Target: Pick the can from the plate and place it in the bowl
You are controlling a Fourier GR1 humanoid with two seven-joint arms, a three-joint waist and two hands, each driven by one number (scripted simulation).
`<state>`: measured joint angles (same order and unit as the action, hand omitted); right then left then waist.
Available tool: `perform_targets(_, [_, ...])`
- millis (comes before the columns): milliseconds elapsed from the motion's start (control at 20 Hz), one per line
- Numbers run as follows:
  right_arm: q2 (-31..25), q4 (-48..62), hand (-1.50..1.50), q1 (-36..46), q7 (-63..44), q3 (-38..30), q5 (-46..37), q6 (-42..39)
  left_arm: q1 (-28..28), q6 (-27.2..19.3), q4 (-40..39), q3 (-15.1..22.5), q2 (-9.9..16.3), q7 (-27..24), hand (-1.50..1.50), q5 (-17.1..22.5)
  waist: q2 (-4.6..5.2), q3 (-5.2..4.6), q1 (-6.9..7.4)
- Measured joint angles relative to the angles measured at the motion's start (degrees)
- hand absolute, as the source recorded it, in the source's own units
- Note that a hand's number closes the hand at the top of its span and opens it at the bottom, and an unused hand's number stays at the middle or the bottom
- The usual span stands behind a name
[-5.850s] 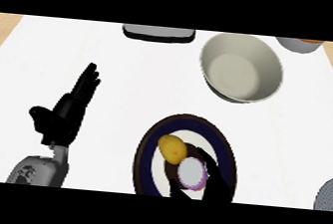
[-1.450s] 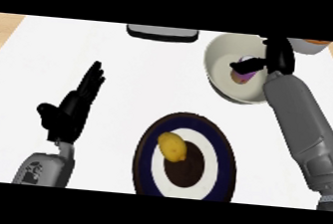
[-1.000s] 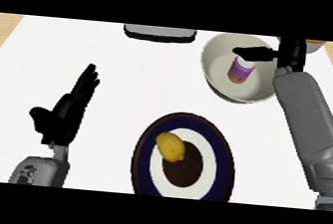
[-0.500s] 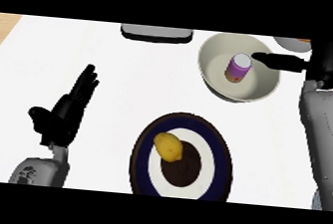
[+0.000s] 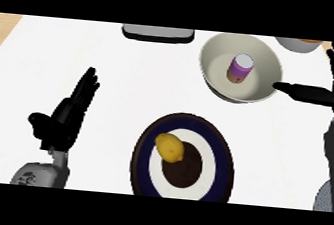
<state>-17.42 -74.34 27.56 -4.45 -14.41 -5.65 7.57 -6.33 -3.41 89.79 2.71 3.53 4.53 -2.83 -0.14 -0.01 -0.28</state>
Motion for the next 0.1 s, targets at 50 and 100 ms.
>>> perform_targets(50, [-0.1,-1.2,-1.50,-1.1,0.0,0.1,0.2,-0.5,-0.2,-0.3,-0.7,0.2,-0.5,-0.5,0.00,-0.4,0.02,0.01,0.02])
perform_targets(100, [-0.1,-2.4,-1.50,-2.1,-0.2,0.3,0.4,-0.7,-0.5,-0.1,-0.5,0.0,-0.3,-0.1,0.00,-0.4,0.04,0.00,0.07])
